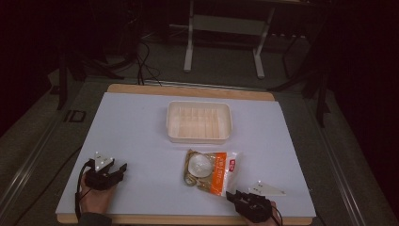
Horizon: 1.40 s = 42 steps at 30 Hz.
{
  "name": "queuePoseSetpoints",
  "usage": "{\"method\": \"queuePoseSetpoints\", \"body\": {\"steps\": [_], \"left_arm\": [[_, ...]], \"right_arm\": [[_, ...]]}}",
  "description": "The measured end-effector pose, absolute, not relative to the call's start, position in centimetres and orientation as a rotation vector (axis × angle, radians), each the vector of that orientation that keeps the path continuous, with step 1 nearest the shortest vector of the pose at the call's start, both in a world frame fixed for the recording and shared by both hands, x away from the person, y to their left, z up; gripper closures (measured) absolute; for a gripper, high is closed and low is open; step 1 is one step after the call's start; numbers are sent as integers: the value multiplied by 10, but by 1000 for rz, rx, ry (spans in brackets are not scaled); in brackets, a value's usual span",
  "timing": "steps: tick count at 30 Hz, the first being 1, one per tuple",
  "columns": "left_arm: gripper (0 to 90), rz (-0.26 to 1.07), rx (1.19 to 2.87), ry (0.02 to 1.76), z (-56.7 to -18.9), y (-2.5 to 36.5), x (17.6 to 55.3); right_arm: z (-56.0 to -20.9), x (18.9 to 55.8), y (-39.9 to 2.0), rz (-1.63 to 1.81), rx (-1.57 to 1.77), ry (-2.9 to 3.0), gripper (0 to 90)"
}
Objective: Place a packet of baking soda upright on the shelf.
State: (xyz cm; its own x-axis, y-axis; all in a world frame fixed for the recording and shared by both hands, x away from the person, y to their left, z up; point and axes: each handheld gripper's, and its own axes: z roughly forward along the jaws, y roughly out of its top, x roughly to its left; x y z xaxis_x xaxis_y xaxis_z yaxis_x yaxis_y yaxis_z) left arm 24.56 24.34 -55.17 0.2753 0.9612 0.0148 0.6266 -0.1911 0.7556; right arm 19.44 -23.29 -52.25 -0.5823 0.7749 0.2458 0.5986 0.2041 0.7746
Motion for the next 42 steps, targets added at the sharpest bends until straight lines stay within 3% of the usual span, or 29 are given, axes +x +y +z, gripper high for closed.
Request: {"method": "queuePoseSetpoints", "body": {"steps": [14,21,42], "left_arm": [[467,668,1908,1428,-552,243,246],[467,668,1909,1428,-552,243,246],[467,668,1907,1428,-552,243,246]], "right_arm": [[-524,237,-242,1284,1501,2146,717],[-524,249,-242,1364,1567,2177,893],[-466,260,-216,1550,1382,2185,900]]}}
